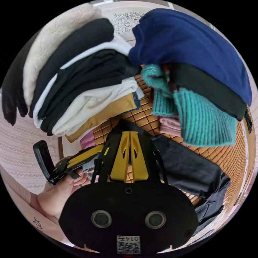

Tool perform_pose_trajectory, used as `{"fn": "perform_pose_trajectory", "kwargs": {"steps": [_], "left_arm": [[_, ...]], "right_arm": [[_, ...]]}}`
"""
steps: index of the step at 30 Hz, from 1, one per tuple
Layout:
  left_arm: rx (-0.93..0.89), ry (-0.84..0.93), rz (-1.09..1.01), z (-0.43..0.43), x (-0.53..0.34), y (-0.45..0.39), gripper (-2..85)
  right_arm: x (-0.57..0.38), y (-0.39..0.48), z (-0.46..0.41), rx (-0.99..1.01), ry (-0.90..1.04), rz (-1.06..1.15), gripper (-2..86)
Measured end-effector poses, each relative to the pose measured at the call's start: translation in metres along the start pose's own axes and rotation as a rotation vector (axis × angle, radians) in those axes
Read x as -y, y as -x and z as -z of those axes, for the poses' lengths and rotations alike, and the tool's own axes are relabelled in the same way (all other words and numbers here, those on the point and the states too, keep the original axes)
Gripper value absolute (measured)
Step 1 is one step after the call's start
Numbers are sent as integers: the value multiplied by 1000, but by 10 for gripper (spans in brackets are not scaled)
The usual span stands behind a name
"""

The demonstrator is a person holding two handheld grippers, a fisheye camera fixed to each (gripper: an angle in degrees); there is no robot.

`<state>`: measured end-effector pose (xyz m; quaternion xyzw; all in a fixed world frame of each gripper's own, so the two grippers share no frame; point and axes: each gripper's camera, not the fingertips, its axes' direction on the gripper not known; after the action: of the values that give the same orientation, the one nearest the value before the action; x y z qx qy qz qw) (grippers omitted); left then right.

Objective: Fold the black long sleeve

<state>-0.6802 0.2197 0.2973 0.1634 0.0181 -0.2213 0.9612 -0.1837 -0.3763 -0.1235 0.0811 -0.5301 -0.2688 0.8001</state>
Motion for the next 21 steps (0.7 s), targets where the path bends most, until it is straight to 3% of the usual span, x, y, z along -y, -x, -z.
{"fn": "perform_pose_trajectory", "kwargs": {"steps": [1,3,5,12,15,21], "left_arm": [[-72,-23,-23,1,-1,-2,-10],[-410,-39,-139,-1,-5,-22,-10],[-519,32,-281,-7,-11,-49,-10],[-784,257,-646,-10,-80,-154,-10],[-811,296,-779,1,-111,-193,-10],[-857,378,-829,-2,-148,-225,-10]], "right_arm": [[-17,-5,20,-5,-54,-8,-6],[-50,-14,52,-21,-116,-2,-5],[-106,-33,96,-81,-167,-74,-5],[-291,-63,219,-78,-403,-404,-4],[-365,-57,259,-96,-519,-507,-4],[-464,-46,304,-163,-627,-617,-4]]}}
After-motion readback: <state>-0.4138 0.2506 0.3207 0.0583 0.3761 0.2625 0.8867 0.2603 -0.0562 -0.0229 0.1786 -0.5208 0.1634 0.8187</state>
